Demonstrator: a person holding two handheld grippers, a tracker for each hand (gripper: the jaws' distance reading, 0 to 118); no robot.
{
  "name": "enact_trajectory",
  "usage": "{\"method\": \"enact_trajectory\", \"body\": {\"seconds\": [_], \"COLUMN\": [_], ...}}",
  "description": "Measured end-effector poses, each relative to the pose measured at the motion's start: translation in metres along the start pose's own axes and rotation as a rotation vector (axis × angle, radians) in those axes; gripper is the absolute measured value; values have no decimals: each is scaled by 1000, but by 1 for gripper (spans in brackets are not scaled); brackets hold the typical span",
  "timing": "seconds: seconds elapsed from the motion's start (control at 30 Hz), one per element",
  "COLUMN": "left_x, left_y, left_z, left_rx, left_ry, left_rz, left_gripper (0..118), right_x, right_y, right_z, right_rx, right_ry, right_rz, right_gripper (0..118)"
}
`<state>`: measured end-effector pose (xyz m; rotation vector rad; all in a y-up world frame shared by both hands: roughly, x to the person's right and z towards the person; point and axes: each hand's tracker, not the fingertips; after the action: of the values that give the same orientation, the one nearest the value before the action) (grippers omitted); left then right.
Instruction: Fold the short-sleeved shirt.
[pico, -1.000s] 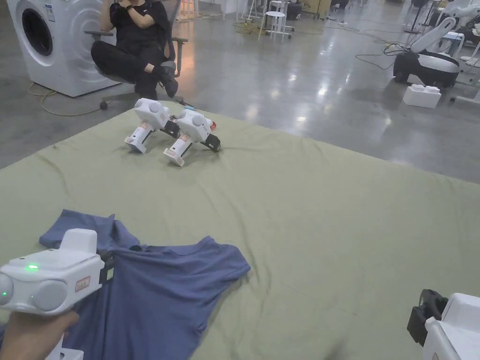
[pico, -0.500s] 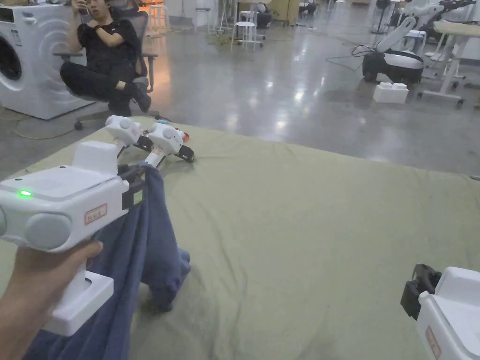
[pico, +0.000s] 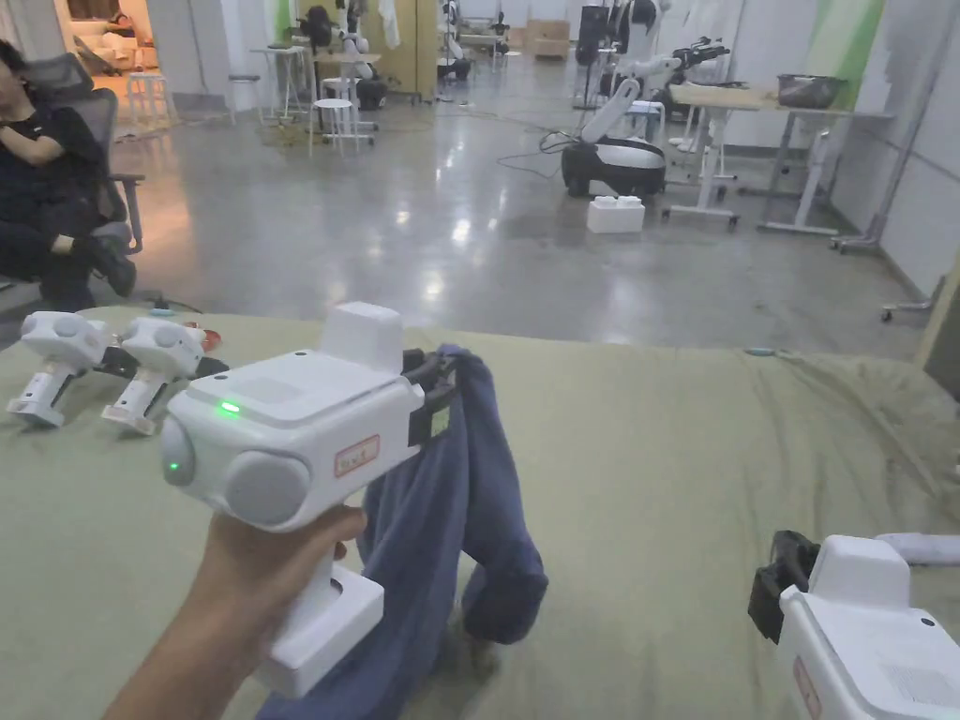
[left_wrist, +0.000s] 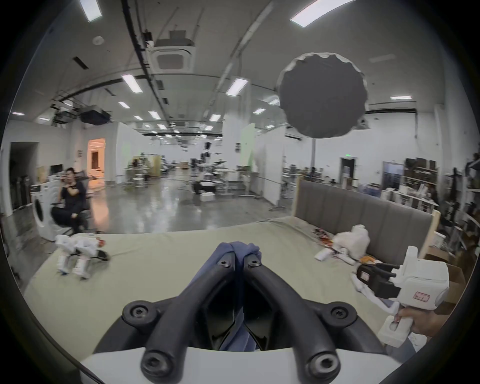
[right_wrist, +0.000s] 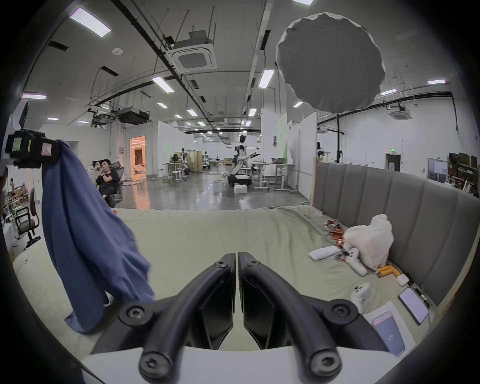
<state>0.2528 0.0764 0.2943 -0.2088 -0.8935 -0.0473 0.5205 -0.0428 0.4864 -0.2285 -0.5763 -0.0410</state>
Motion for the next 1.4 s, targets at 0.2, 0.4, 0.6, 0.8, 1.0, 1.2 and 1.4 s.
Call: {"method": "enact_trajectory", "body": {"seconds": [0.2,0.4,0.6,0.8,1.0,1.2,1.4], "left_x": [82,121,115,36,-11,-25,-40], "left_y": [-59,-133,-154,-115,-101,-99,-118], "left_z": [-54,-69,-47,-21,6,36,57], "left_rx": [-139,-289,-290,-104,-15,38,-33], "left_ry": [-154,-201,-150,55,281,424,467], "left_rz": [-1,36,66,86,78,64,95], "left_gripper": [0,13,79,84,64,0,0], "right_x": [36,55,52,23,-17,-45,-56], "right_y": [-5,-17,-23,-12,2,18,23], "right_z": [14,21,21,19,9,8,3], "right_rx": [-3,-36,-64,-38,7,73,80], "right_ry": [-65,-90,-71,-16,26,40,62], "right_rz": [-9,-8,-5,16,29,11,16], "right_gripper": [2,2,2,2,2,2,2]}}
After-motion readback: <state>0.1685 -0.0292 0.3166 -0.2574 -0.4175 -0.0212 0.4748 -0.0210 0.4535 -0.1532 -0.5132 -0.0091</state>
